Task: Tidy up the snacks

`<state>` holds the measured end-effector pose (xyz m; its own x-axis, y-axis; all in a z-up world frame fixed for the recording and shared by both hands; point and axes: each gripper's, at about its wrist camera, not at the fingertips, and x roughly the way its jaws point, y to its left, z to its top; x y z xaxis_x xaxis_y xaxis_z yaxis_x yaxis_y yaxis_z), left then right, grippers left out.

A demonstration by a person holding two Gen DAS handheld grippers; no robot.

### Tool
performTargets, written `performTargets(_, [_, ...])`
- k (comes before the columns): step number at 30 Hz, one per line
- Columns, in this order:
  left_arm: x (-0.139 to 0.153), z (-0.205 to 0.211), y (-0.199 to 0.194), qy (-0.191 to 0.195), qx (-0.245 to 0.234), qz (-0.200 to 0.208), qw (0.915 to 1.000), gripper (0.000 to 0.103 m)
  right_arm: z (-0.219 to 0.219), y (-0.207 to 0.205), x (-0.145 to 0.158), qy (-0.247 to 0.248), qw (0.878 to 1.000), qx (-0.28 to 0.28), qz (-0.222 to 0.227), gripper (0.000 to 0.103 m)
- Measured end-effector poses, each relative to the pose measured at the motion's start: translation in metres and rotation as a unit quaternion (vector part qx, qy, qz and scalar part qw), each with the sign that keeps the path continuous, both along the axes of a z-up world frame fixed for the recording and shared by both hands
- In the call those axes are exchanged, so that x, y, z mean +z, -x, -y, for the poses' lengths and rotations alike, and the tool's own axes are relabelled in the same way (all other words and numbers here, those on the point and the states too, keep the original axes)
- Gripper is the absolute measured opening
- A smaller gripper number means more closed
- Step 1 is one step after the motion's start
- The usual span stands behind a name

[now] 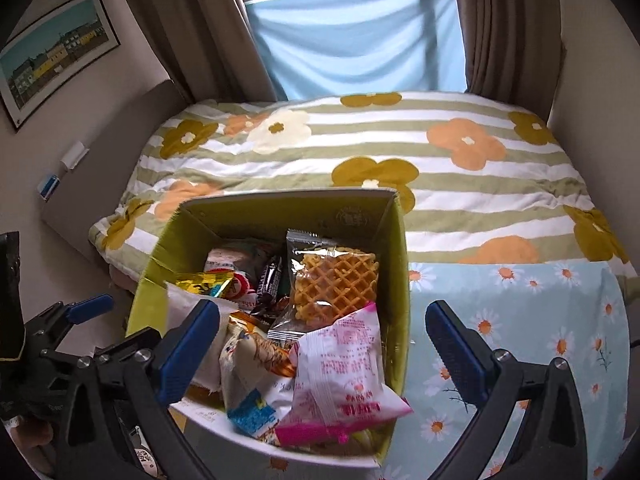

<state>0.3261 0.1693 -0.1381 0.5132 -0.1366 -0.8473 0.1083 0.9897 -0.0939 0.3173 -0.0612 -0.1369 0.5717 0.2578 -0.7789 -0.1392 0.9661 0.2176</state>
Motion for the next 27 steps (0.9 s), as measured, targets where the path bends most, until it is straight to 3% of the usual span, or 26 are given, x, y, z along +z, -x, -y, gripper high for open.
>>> performTargets(8, [0.069, 0.038, 0.057, -0.006, 0.005, 0.089, 0.996, 0.103, 0.042, 0.062, 0.067, 0.016, 0.996, -0.011, 0.085, 0.102])
performTargets(14, [0.126, 0.077, 0.134, 0.016, 0.011, 0.175, 0.9844, 0.103, 0.089, 0.136, 0.117, 0.045, 0.986, -0.045, 0.153, 0.102])
performTargets(21, [0.144, 0.113, 0.208, 0.018, 0.011, 0.218, 0.9758, 0.103, 0.119, 0.21, 0.133, 0.079, 0.975, -0.078, 0.191, 0.102])
performTargets(27, [0.142, 0.133, 0.243, 0.012, 0.005, 0.23, 0.973, 0.103, 0.132, 0.249, 0.13, 0.09, 0.97, -0.092, 0.209, 0.102])
